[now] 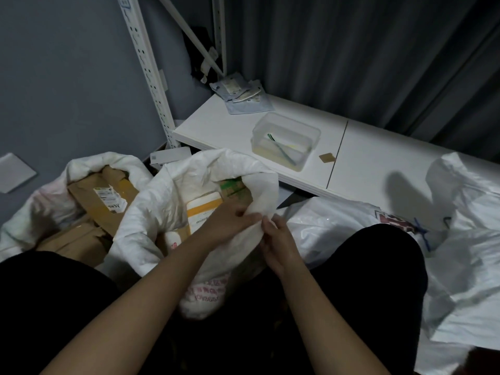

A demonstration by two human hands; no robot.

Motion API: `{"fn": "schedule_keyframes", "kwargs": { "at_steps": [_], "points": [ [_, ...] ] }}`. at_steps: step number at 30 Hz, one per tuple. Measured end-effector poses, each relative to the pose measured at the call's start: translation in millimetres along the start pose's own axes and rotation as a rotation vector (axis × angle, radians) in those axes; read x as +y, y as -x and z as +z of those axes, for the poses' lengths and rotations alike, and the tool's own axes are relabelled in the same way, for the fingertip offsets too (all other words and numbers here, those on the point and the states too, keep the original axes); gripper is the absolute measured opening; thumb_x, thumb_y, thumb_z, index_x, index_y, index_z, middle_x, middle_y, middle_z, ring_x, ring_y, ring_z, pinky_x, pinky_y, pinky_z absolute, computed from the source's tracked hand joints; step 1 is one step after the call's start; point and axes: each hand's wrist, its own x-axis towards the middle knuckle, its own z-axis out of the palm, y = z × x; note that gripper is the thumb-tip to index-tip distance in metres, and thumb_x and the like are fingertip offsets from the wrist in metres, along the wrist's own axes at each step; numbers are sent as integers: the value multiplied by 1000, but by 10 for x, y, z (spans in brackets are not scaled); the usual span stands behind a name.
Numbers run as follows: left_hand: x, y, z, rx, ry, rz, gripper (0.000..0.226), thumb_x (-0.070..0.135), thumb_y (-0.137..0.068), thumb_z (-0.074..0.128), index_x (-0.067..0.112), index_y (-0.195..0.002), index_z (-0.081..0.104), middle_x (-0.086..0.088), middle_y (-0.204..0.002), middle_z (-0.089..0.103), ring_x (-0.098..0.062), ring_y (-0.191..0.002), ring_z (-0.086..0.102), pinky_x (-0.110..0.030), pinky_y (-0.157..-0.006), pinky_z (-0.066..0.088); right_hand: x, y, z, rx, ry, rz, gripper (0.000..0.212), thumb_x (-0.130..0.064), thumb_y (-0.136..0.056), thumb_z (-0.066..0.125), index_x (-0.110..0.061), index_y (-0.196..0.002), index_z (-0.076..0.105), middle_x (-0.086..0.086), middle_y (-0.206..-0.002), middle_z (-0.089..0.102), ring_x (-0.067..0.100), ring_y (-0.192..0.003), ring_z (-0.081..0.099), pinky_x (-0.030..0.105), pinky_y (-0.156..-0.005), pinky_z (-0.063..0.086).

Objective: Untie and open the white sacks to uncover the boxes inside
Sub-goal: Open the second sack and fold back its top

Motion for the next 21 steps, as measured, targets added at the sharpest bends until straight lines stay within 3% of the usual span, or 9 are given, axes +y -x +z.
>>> {"fn": "schedule_keyframes", "kwargs": {
  "at_steps": [2,4,7,9,12,15,16,18,21],
  "points": [
    [-81,-16,51,28,-159,-2,32,34,-84,67,3,-87,69,-14,-84,68,-24,-77,64,-34,-64,47,46,6,-27,171,309,-155,17,-13,-85,70,-7,-96,58,11,-89,67,25,-84,65,20,-70,53],
    [-139,-52,90,107,-237,24,27,31,-83,68,7,-73,63,-7,-72,60,-21,-69,58,-26,-58,37,5,48,-29,343,730,-383,15,-17,-81,74,-9,-85,62,1,-77,65,14,-73,61,6,-62,42],
    [-146,-75,174,129,-229,91,28,36,-84,67,15,-67,58,1,-67,56,-12,-62,51,-25,-55,32,-23,186,26,272,993,-496,21,-23,-94,59,-7,-87,72,-5,-78,62,10,-74,57,13,-67,37],
    [-113,-35,202,56,-208,114,26,37,-86,63,11,-87,67,-4,-84,66,-18,-77,60,-33,-66,44,-20,220,37,236,933,-376,28,-29,-97,53,-12,-87,72,-7,-82,63,7,-77,57,18,-74,39],
    [-84,102,122,-71,-54,85,25,14,-90,60,17,-114,65,3,-105,67,-12,-98,63,-32,-87,49,-6,110,10,214,648,-128,23,-43,-83,68,-21,-90,67,3,-97,71,17,-89,68,36,-85,55],
    [-170,213,33,-108,-4,80,42,8,-88,58,19,-129,56,4,-119,63,-12,-109,59,-35,-96,48,8,74,32,174,475,37,69,-46,-55,83,-13,-112,62,11,-107,69,27,-93,70,48,-82,58],
    [-211,238,23,-94,-42,81,43,15,-89,58,18,-132,54,2,-124,61,-13,-112,58,-35,-98,46,6,84,63,157,464,34,68,-42,-55,83,-11,-112,63,12,-106,70,28,-92,70,48,-81,58],
    [-257,319,31,-26,-133,39,41,33,-93,56,20,-132,51,0,-127,60,-16,-115,56,-33,-98,43,-25,91,124,169,416,2,44,-24,-72,78,-5,-108,64,16,-102,71,29,-90,70,43,-79,58],
    [-298,503,50,38,-306,14,68,56,-85,59,20,-140,40,5,-132,54,-17,-121,51,-27,-94,39,-106,26,168,182,152,-7,23,-3,-84,67,5,-106,62,20,-93,70,29,-81,68,35,-70,59]
  ]
}}
